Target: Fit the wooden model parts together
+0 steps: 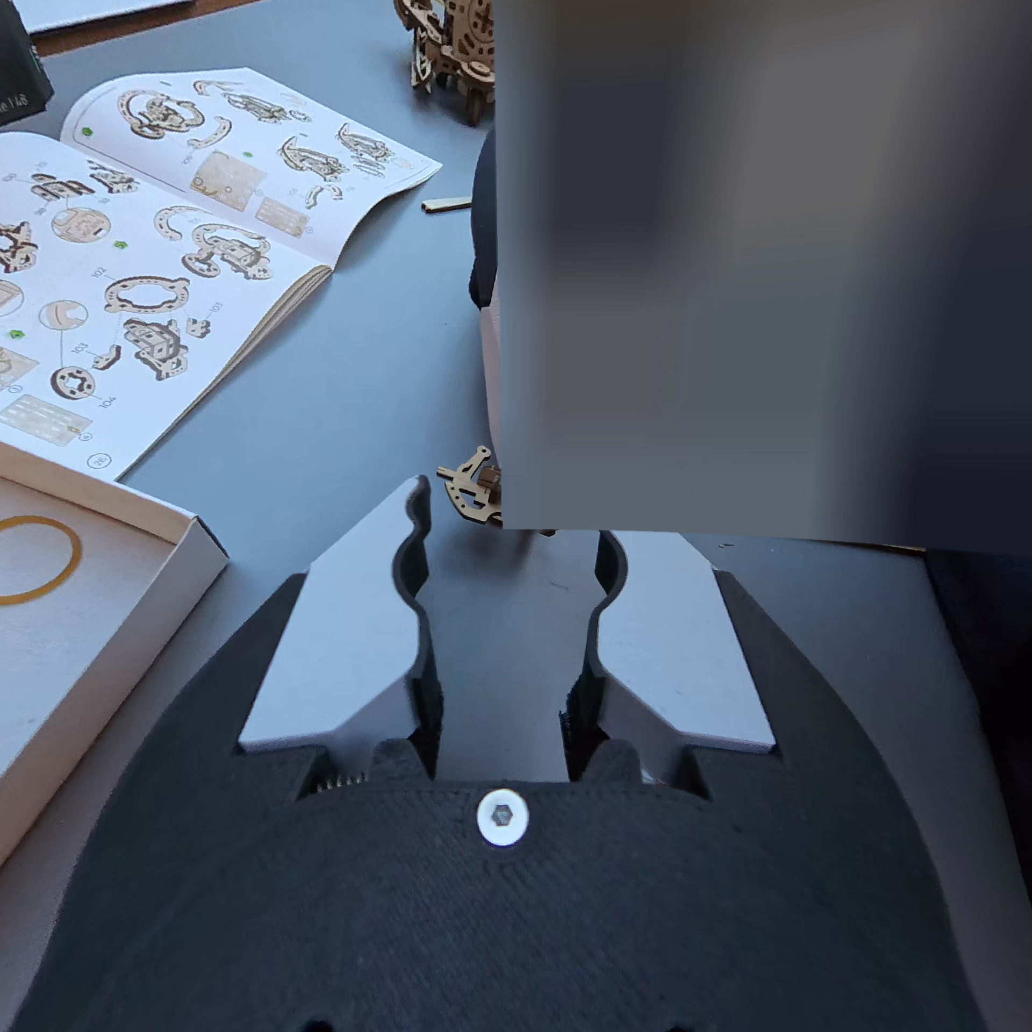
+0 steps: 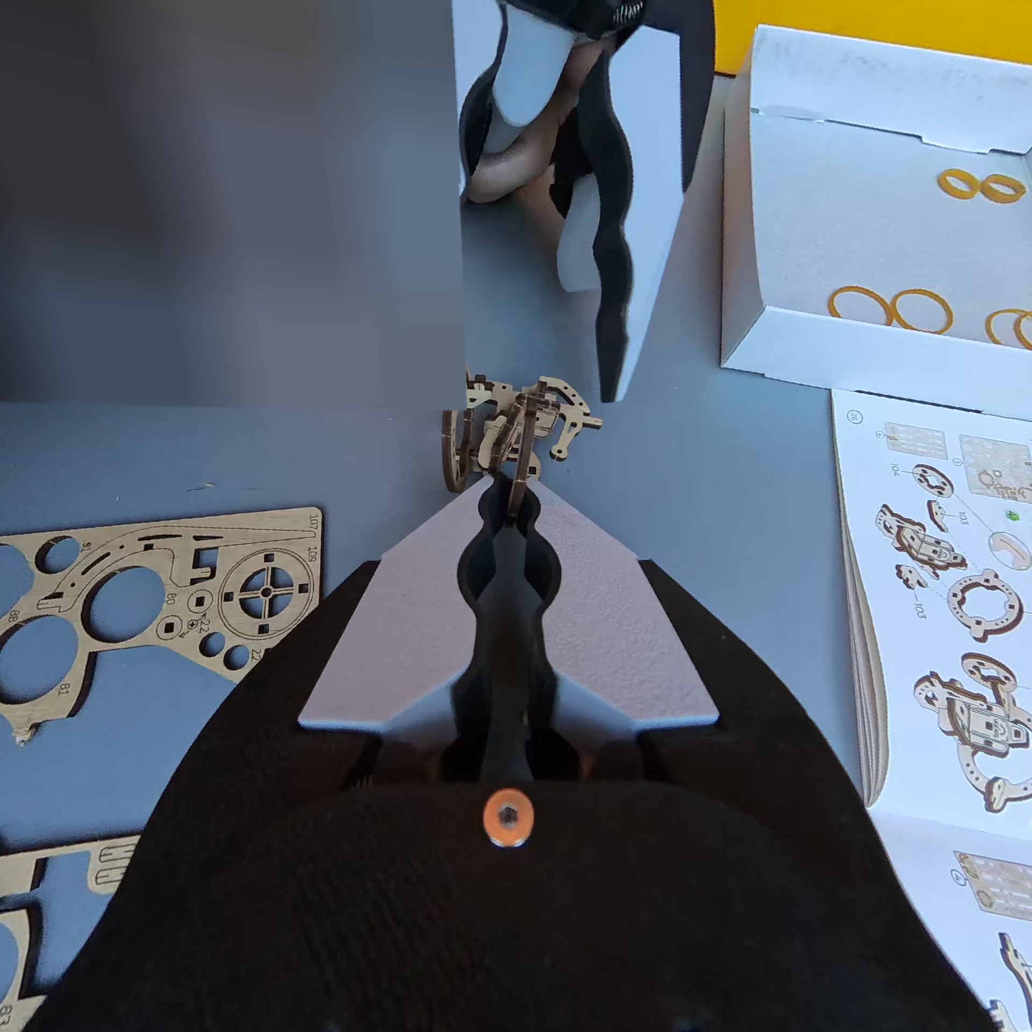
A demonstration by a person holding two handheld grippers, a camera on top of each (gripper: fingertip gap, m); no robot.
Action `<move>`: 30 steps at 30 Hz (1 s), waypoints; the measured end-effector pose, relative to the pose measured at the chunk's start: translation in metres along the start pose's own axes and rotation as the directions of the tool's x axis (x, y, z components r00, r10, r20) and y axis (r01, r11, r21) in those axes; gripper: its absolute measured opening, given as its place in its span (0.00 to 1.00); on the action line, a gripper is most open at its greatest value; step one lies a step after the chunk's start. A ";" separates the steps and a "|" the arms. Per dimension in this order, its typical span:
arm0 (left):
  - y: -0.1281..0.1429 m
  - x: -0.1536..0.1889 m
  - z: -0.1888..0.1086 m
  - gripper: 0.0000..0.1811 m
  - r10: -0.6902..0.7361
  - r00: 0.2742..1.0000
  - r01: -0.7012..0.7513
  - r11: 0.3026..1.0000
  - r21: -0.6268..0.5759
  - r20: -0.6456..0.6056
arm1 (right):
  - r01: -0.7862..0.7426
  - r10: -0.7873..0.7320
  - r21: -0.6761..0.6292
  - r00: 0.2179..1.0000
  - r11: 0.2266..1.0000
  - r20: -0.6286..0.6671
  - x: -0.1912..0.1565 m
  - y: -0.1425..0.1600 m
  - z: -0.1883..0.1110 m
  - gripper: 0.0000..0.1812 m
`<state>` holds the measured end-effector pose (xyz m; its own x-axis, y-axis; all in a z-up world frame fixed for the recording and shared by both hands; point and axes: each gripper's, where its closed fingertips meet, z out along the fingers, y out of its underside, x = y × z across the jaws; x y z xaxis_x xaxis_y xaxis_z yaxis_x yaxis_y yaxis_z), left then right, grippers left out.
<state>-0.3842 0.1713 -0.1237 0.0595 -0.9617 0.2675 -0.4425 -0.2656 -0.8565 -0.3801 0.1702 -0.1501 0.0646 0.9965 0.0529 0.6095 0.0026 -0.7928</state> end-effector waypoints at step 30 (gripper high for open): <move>-0.005 0.008 0.002 0.31 0.011 1.000 -0.010 1.000 0.022 -0.026 | -0.014 0.015 -0.007 0.999 1.000 0.036 -0.003 0.002 0.000 0.01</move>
<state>-0.3798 0.1645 -0.1178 0.0318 -0.9626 0.2692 -0.4232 -0.2570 -0.8688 -0.3792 0.1671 -0.1516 0.0451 0.9988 0.0197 0.6140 -0.0122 -0.7892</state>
